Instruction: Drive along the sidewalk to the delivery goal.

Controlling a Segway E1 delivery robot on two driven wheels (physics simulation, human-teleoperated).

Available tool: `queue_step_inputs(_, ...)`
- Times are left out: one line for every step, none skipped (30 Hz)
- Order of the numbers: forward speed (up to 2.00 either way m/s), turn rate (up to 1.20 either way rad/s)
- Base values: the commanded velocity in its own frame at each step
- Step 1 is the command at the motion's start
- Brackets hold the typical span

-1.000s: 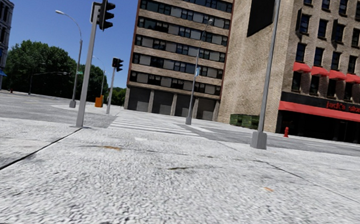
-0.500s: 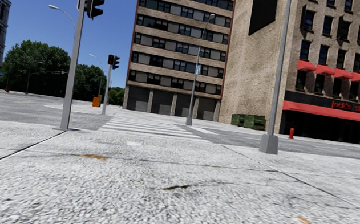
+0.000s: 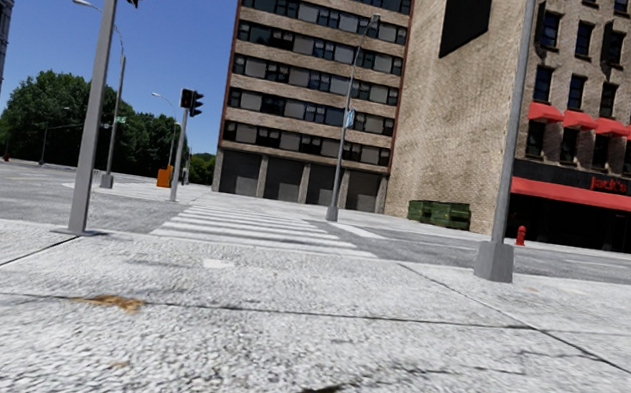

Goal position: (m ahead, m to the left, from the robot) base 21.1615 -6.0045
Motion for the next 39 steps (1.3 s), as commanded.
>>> queue_step_inputs(1.55, 0.0)
queue_step_inputs(1.55, 0.0)
queue_step_inputs(1.55, 0.0)
queue_step_inputs(1.55, 0.0)
queue_step_inputs(1.55, 0.0)
queue_step_inputs(1.55, 0.0)
queue_step_inputs(1.55, 0.0)
queue_step_inputs(1.55, 0.0)
queue_step_inputs(1.55, 0.0)
queue_step_inputs(1.55, 0.0)
queue_step_inputs(1.55, 0.0)
queue_step_inputs(1.55, 0.0)
queue_step_inputs(1.55, 0.0)
queue_step_inputs(1.55, 0.0)
queue_step_inputs(1.55, 0.0)
queue_step_inputs(1.55, 0.0)
queue_step_inputs(1.55, 0.0)
queue_step_inputs(1.55, 0.0)
queue_step_inputs(1.55, 0.0)
queue_step_inputs(1.55, 0.0)
queue_step_inputs(1.55, 0.0)
queue_step_inputs(1.55, 0.0)
queue_step_inputs(1.55, 0.0)
queue_step_inputs(1.55, 0.0)
queue_step_inputs(1.55, 0.0)
queue_step_inputs(1.55, 0.0)
queue_step_inputs(1.55, 0.0)
queue_step_inputs(1.55, 0.0)
queue_step_inputs(1.55, 0.0)
queue_step_inputs(1.55, 0.0)
queue_step_inputs(1.55, 0.0)
queue_step_inputs(1.55, 0.0)
queue_step_inputs(1.55, 0.03)
queue_step_inputs(1.55, 0.1)
queue_step_inputs(1.55, 0.14)
queue_step_inputs(1.55, 0.15)
queue_step_inputs(1.55, 0.16)
queue_step_inputs(1.55, 0.16)
queue_step_inputs(1.55, 0.16)
